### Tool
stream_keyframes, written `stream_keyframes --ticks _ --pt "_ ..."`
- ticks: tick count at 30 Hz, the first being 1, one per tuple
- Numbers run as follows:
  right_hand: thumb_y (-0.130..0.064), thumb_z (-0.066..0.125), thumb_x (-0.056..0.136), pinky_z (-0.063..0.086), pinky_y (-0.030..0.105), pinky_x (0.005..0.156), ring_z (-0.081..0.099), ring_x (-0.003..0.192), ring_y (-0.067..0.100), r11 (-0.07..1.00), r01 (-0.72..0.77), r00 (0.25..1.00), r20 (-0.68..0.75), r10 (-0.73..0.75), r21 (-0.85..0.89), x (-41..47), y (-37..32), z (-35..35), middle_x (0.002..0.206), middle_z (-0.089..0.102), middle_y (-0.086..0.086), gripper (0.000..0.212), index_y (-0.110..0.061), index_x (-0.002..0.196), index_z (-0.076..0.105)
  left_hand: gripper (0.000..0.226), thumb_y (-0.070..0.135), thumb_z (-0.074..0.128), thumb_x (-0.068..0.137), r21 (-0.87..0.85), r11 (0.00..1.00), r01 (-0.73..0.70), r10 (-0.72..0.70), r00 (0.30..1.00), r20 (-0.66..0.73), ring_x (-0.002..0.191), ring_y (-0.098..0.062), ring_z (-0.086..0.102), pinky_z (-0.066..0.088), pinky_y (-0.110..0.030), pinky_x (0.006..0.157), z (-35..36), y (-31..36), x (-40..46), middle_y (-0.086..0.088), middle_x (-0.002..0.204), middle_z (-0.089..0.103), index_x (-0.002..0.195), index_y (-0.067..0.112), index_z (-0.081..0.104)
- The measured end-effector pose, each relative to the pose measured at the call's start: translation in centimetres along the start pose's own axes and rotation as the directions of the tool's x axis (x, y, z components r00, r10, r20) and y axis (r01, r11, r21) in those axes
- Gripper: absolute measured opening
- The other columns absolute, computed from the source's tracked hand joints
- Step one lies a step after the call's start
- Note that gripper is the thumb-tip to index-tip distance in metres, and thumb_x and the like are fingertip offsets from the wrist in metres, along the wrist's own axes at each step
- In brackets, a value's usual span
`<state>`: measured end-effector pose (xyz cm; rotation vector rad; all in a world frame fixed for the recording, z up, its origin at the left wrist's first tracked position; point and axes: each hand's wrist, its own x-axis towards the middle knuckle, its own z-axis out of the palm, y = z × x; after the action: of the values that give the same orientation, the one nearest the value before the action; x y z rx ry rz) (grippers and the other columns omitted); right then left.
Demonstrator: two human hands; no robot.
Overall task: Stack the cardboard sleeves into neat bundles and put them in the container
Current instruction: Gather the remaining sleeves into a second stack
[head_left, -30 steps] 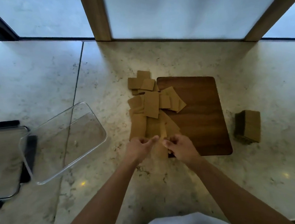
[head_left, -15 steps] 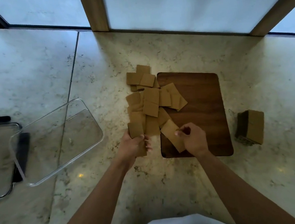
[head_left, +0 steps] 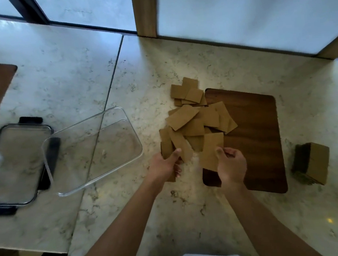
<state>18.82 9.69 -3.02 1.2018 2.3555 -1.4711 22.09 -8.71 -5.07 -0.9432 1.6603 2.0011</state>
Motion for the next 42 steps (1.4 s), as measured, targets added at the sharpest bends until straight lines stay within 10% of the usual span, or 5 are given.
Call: stream_keyframes --ticks 6,12,24,35,42 --pt "-0.025 0.077 0.089 0.062 0.032 0.073 0.073 0.09 0.019 0.998 -0.055 0.849 0.528 0.026 0.039 -3.4 0.1 2.0 0.102 0.074 0.01 0.013 -0.014 0.089 0.07 0.042 0.045 0.074 0.094 -0.037 0.999 0.031 -0.029 0.998 0.048 0.099 -0.029 0.078 0.065 -0.051 0.088 1.0 -0.1 -0.5 -0.011 0.109 0.081 0.121 0.013 0.073" --pt "-0.033 0.07 0.089 0.055 0.036 0.082 0.065 0.096 0.017 0.849 0.494 0.852 0.301 -0.429 -0.188 -2.8 -0.4 2.9 0.104 0.067 -0.002 0.014 -0.025 0.101 0.071 0.02 0.01 0.058 0.105 -0.277 0.958 0.067 -0.045 0.995 0.086 0.071 -0.031 0.075 0.063 -0.04 0.058 0.0 0.1 -0.9 -0.021 0.091 0.08 0.112 -0.004 0.07" --pt "-0.036 0.065 0.093 0.043 0.038 0.105 0.045 0.128 0.029 0.069 0.872 0.441 0.717 -0.539 -0.484 -1.0 0.0 5.2 0.139 0.049 0.01 0.055 -0.018 0.142 0.049 0.018 0.019 0.057 0.101 -0.272 0.959 0.078 -0.117 0.985 -0.13 0.054 -0.028 0.063 0.054 -0.036 0.049 -1.1 -0.3 0.1 -0.014 0.07 0.069 0.099 0.003 0.063" --pt "-0.021 0.063 0.09 0.03 0.019 0.044 0.041 0.043 0.008 0.908 0.415 0.864 0.34 -0.372 -0.064 -2.2 -1.9 4.7 0.051 0.049 -0.013 0.031 -0.02 0.06 0.054 0.063 0.062 0.064 0.094 -0.045 0.998 0.044 -0.051 0.986 -0.156 0.053 -0.02 0.067 0.058 -0.033 0.054 -0.8 0.4 0.0 -0.01 0.068 0.074 0.091 0.0 0.074" --pt "-0.022 0.058 0.097 0.046 0.034 0.058 0.055 0.06 0.026 0.985 0.173 0.744 0.657 -0.12 -0.016 -3.3 -1.1 5.7 0.059 0.058 0.012 0.035 -0.011 0.064 0.057 0.052 0.062 0.074 0.087 -0.162 0.986 0.038 -0.055 0.993 -0.104 0.079 -0.032 0.08 0.067 -0.045 0.068 -1.7 1.1 -0.3 -0.01 0.087 0.082 0.103 0.013 0.074"
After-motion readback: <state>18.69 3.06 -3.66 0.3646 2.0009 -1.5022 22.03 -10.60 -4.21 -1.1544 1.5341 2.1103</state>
